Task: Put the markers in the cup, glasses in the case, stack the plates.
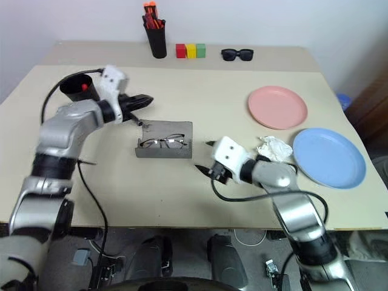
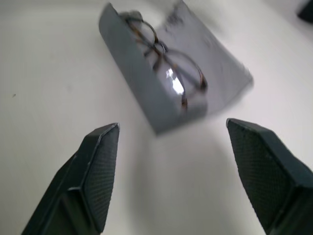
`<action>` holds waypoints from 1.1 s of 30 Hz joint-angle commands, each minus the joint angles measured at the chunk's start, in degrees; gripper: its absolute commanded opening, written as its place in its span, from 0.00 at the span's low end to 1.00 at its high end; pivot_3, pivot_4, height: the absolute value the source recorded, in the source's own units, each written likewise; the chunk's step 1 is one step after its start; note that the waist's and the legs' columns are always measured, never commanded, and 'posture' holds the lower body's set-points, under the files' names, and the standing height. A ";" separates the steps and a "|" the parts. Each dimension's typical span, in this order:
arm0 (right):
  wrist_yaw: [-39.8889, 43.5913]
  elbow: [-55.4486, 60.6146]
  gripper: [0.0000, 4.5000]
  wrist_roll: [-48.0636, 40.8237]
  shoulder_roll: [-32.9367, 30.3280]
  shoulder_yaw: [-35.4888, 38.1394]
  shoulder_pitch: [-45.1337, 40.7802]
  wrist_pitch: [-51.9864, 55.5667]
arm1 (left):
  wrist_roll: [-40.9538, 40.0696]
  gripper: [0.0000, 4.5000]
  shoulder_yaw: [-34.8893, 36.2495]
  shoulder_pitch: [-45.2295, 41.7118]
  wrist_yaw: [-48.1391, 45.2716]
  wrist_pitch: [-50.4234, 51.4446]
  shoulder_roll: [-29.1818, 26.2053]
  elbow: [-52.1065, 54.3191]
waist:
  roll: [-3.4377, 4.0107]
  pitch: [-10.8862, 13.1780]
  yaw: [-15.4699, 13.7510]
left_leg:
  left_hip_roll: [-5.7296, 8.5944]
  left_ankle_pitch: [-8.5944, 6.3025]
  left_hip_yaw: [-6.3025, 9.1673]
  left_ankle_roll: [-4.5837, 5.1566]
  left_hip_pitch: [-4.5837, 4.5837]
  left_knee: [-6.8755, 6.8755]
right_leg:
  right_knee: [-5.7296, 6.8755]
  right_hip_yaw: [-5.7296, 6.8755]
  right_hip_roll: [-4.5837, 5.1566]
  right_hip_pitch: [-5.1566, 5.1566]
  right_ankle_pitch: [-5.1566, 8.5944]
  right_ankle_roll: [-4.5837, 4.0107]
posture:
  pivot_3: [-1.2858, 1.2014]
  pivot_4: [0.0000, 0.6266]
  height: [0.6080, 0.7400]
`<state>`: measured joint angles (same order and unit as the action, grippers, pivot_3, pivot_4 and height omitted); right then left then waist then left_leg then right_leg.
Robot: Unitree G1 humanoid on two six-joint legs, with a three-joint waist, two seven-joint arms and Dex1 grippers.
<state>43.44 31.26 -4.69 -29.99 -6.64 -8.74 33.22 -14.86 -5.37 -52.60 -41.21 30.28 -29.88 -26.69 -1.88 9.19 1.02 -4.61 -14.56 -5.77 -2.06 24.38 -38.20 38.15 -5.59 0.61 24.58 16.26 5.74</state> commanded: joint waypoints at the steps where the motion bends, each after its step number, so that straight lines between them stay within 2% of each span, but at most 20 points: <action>1: -2.36 5.25 0.79 -2.45 0.20 3.29 1.51 2.05 | 3.18 0.01 -0.08 -6.30 -0.67 -3.20 2.06 -13.06 | 0.00 0.01 0.14 | 0.00 0.00 -0.01 0.00 0.00 0.00 | -0.02 -0.02 0.00 0.01 0.00 0.00 | 0.52 0.24 0.87; 5: -5.03 7.61 0.79 -5.13 1.48 5.23 3.11 5.41 | 4.92 0.01 -1.02 -10.25 -6.23 -5.61 3.99 -21.60 | -0.03 0.02 0.03 | 0.00 0.00 0.01 0.01 0.03 0.02 | -0.02 -0.01 -0.01 0.02 0.01 0.01 | 0.52 0.24 0.87; 11: -7.02 8.13 0.79 -6.11 0.86 4.73 4.13 5.46 | 8.37 0.01 -3.67 -9.14 -15.08 -8.72 2.90 -23.42 | -0.05 0.03 -0.16 | 0.00 0.00 0.01 0.01 0.06 0.01 | -0.03 -0.01 0.01 0.03 0.01 0.00 | 0.52 0.24 0.87; 16: -7.26 7.76 0.79 -7.15 0.36 4.55 4.21 5.07 | 7.88 0.01 -3.62 -4.93 -22.35 -9.13 0.42 -16.23 | -0.04 0.03 -0.04 | -0.01 -0.01 0.01 0.01 0.05 0.03 | -0.02 -0.01 0.01 0.03 0.02 -0.01 | 0.52 0.24 0.87; 21: -7.01 5.53 0.79 -7.52 -0.26 4.13 3.29 3.84 | 6.02 0.01 -3.38 3.82 -27.52 -6.97 -4.01 -1.33 | -0.03 0.02 0.22 | -0.03 -0.01 0.00 0.01 0.04 0.03 | -0.01 -0.03 0.02 0.03 0.01 -0.01 | 0.52 0.24 0.87; 28: -8.45 0.68 0.79 -6.30 0.00 3.70 -1.25 2.24 | 3.63 0.01 -2.66 14.49 -29.03 -4.69 -8.18 14.31 | -0.03 0.02 -0.24 | -0.03 0.00 0.00 0.01 0.04 -0.04 | 0.02 -0.02 0.05 0.00 0.05 -0.08 | 0.52 0.24 0.87; 33: -13.52 -7.54 0.79 0.16 -1.56 2.28 -9.86 3.36 | -0.76 0.01 3.35 18.04 -24.85 -7.78 -5.95 18.48 | -0.02 0.03 -0.17 | -0.03 0.00 0.00 0.02 0.03 -0.07 | 0.03 -0.03 0.05 -0.01 0.05 -0.09 | 0.52 0.24 0.87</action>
<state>31.90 25.03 -7.09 -30.52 -4.33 -16.55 36.69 -13.28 -5.47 -34.10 -67.78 23.76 -36.02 -10.97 -1.90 9.21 0.85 -4.64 -14.56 -5.77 -2.05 24.41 -38.27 38.18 -5.62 0.66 24.58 16.31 5.66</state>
